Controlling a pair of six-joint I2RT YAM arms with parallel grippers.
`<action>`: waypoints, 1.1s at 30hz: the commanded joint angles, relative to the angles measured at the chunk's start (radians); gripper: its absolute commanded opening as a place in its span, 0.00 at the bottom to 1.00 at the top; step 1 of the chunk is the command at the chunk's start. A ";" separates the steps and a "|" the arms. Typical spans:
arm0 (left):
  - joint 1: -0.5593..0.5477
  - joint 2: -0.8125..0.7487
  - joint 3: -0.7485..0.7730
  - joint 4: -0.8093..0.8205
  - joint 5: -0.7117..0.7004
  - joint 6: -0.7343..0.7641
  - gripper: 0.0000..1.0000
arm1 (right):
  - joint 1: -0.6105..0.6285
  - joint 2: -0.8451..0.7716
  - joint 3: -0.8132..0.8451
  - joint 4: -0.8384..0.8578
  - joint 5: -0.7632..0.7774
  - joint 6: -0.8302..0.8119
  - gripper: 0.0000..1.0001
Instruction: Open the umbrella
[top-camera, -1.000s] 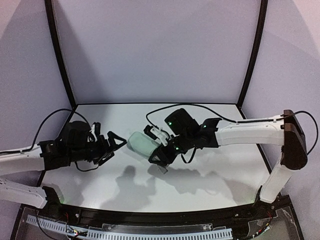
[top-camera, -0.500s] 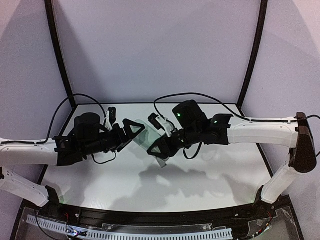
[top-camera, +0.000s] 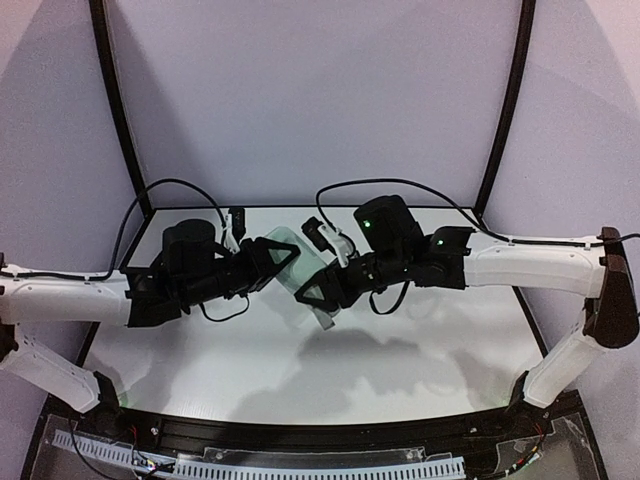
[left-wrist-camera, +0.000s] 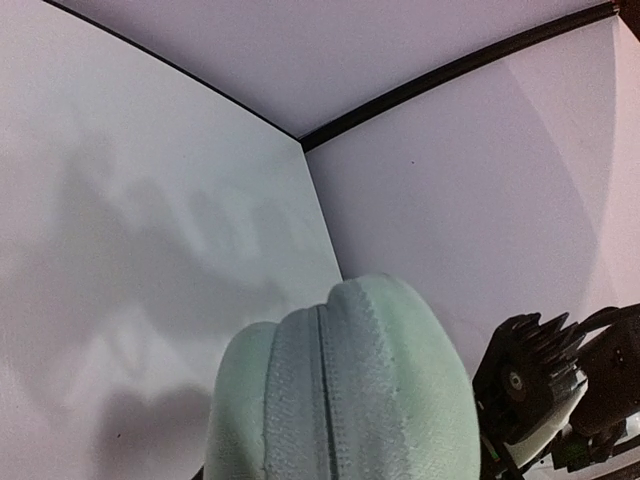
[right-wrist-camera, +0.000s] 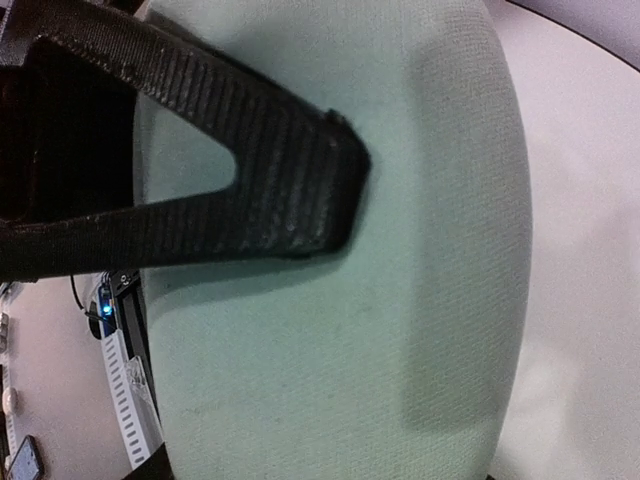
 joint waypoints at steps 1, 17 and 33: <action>-0.008 0.039 0.063 0.016 -0.011 -0.001 0.08 | 0.014 -0.046 0.019 0.052 0.017 -0.040 0.66; -0.009 -0.059 0.205 0.178 -0.074 0.393 0.01 | 0.014 -0.456 -0.160 0.032 0.249 -0.029 0.99; -0.036 -0.112 0.328 0.408 0.031 0.602 0.01 | 0.014 -0.480 -0.212 0.280 0.503 0.065 0.78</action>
